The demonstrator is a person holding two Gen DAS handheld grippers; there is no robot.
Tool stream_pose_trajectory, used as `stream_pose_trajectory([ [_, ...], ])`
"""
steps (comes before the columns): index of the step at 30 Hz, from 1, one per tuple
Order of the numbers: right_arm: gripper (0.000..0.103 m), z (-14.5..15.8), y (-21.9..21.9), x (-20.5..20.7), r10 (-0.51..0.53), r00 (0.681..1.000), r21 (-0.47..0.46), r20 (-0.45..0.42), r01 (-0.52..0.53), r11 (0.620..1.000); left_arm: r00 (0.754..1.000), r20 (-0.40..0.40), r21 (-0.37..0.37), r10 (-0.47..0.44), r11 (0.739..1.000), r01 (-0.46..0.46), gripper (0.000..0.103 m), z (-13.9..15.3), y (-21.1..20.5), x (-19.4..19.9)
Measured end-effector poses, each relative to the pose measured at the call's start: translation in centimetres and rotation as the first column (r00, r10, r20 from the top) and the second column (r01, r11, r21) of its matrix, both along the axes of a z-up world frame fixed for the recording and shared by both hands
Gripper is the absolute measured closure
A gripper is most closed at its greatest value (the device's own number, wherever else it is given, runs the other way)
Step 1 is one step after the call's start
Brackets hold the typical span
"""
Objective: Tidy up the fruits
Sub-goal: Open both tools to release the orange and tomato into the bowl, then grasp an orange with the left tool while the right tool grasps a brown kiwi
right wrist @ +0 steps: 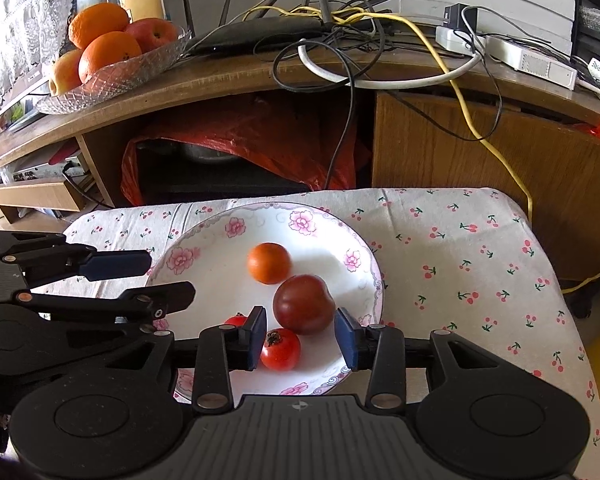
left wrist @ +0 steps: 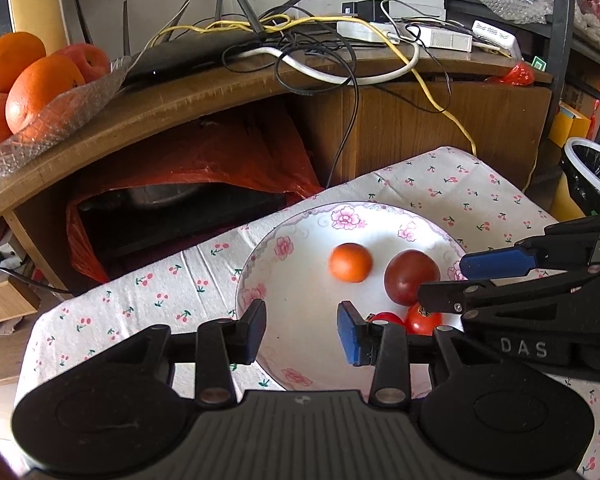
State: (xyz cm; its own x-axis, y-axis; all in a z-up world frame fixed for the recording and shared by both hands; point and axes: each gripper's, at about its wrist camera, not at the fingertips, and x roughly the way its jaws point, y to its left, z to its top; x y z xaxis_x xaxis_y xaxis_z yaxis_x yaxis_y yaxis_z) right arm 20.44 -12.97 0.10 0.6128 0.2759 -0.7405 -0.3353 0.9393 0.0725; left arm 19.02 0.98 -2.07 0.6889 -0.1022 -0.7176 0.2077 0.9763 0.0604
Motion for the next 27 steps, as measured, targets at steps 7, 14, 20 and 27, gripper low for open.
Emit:
stream_pose_trajectory([
  [7, 0.069, 0.2, -0.4, -1.0, 0.006, 1.0, 0.002, 0.0, -0.006, 1.0, 1.0, 0.008, 0.016, -0.019, 1.0, 0.019, 0.056, 0.5, 0.5, -1.0],
  [14, 0.069, 0.5, -0.1, -2.0, 0.029, 1.0, 0.001, 0.0, -0.029, 1.0, 0.999, 0.009, 0.018, -0.039, 0.999, 0.039, 0.055, 0.9, 0.9, -2.2],
  [20, 0.069, 0.7, 0.2, -2.8, 0.053, 0.999, 0.007, 0.003, -0.053, 0.999, 0.998, 0.005, 0.023, -0.064, 0.998, 0.064, 0.055, 0.9, 1.7, -3.5],
  [27, 0.068, 0.5, 1.4, -3.8, 0.099, 0.995, 0.007, -0.013, -0.099, 0.995, 0.997, -0.013, 0.03, -0.07, 0.997, 0.07, 0.055, 0.6, 2.8, -4.5],
])
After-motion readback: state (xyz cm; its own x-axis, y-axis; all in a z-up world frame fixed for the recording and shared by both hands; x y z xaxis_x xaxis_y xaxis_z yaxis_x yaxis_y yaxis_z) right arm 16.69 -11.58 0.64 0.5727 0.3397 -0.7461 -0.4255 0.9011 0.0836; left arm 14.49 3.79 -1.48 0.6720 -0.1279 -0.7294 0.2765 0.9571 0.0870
